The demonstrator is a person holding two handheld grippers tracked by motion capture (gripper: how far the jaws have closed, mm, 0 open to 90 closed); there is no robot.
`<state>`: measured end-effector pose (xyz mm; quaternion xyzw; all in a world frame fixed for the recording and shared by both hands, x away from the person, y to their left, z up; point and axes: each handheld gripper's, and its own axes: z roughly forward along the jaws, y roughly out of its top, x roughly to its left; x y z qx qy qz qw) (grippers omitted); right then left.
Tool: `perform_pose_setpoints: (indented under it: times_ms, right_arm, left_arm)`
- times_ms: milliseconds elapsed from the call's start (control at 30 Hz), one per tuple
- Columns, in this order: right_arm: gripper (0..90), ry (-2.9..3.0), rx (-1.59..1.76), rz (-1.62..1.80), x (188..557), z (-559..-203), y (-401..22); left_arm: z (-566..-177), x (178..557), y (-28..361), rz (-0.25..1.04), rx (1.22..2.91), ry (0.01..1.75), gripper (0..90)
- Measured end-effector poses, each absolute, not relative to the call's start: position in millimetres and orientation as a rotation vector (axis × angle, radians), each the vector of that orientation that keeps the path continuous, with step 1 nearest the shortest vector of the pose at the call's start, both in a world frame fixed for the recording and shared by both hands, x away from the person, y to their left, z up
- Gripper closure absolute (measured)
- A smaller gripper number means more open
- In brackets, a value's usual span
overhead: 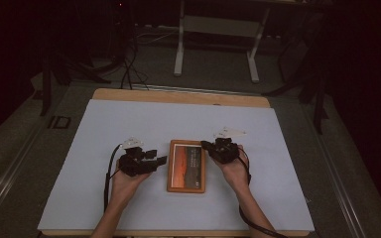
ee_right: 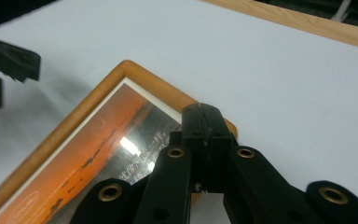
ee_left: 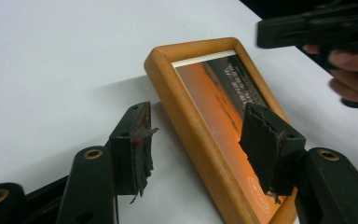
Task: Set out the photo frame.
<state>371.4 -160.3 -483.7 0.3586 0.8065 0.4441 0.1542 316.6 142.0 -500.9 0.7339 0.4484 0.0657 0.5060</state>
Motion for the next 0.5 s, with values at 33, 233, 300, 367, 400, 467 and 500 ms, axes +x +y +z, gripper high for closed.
perform_pose_setpoints:
  times_ms: [33, 233, 300, 367, 400, 467, 500]
  right_arm:
    - [90.0, 2.315, 1.017, 1.264, 372, -485, -158]
    - [90.0, 2.335, 1.017, 1.226, 382, -492, -148]
    - [90.0, 2.340, 1.022, 1.221, 383, -495, -147]
    - [90.0, 2.340, 1.019, 1.222, 383, -496, -147]
    - [90.0, 2.340, 1.019, 1.219, 383, -496, -147]
    - [90.0, 2.334, 1.012, 1.202, 382, -496, -147]
    - [90.0, 2.335, 1.010, 1.199, 382, -495, -148]
  left_arm:
    - [-501, 316, 142, 0.156, 1.768, 1.081, 43.6]
    - [-499, 314, 142, 0.148, 1.761, 1.075, 43.3]
    - [-498, 313, 142, 0.153, 1.762, 1.076, 43.0]
    - [-498, 313, 142, 0.156, 1.767, 1.077, 42.5]
    - [-498, 313, 142, 0.159, 1.772, 1.077, 42.4]
    - [-498, 312, 141, 0.162, 1.782, 1.074, 41.8]
    - [-497, 312, 140, 0.160, 1.783, 1.073, 41.8]
